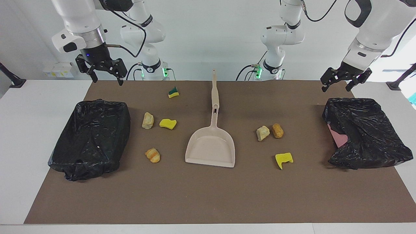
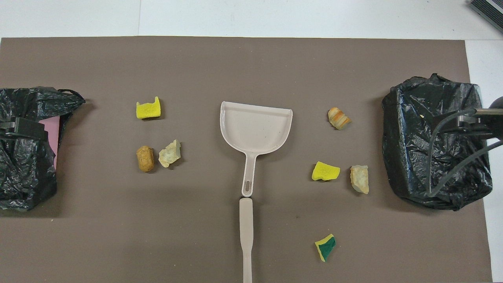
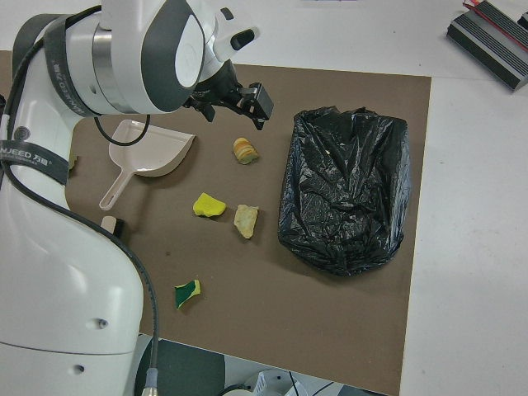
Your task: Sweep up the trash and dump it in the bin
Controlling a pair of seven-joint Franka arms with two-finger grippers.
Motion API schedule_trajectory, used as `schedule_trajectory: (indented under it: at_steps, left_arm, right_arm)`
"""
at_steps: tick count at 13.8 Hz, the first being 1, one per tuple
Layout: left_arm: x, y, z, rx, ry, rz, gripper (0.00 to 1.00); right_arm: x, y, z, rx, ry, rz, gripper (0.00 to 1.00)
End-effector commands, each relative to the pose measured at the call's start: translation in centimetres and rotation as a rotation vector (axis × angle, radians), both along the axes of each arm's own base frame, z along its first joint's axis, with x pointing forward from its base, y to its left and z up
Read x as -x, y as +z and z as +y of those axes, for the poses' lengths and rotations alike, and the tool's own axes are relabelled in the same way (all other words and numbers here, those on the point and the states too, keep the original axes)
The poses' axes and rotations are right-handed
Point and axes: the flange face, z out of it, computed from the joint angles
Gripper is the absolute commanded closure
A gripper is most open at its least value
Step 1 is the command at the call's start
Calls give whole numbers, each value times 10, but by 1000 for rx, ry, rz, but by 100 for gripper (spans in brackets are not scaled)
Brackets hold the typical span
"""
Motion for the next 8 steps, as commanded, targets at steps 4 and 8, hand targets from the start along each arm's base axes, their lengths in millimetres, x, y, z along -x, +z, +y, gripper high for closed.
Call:
schedule_trajectory:
  at_steps: [4,8]
  left_arm:
    - [5,3,2,6,-2,-16,0]
    - [5,3,2,6,-2,-16,0]
  right_arm:
    - [-2,3,-2,-19,67,-1,0]
    - [-2,2,-1,-19,70,1,0]
